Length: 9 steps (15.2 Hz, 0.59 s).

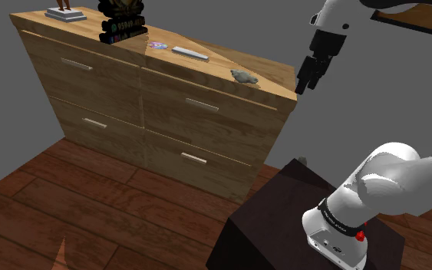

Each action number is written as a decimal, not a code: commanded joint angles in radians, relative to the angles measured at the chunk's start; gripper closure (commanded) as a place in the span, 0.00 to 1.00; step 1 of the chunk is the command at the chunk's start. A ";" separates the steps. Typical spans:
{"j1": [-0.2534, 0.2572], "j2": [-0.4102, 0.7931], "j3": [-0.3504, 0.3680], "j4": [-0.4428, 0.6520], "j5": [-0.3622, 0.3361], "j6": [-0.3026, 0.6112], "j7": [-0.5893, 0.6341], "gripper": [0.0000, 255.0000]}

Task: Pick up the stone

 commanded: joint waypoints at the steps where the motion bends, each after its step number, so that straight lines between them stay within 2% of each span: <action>1: 0.000 0.000 0.000 0.000 0.000 0.000 0.000 0.00; 9: -0.003 0.230 -0.124 0.079 -0.066 0.173 -0.205 0.00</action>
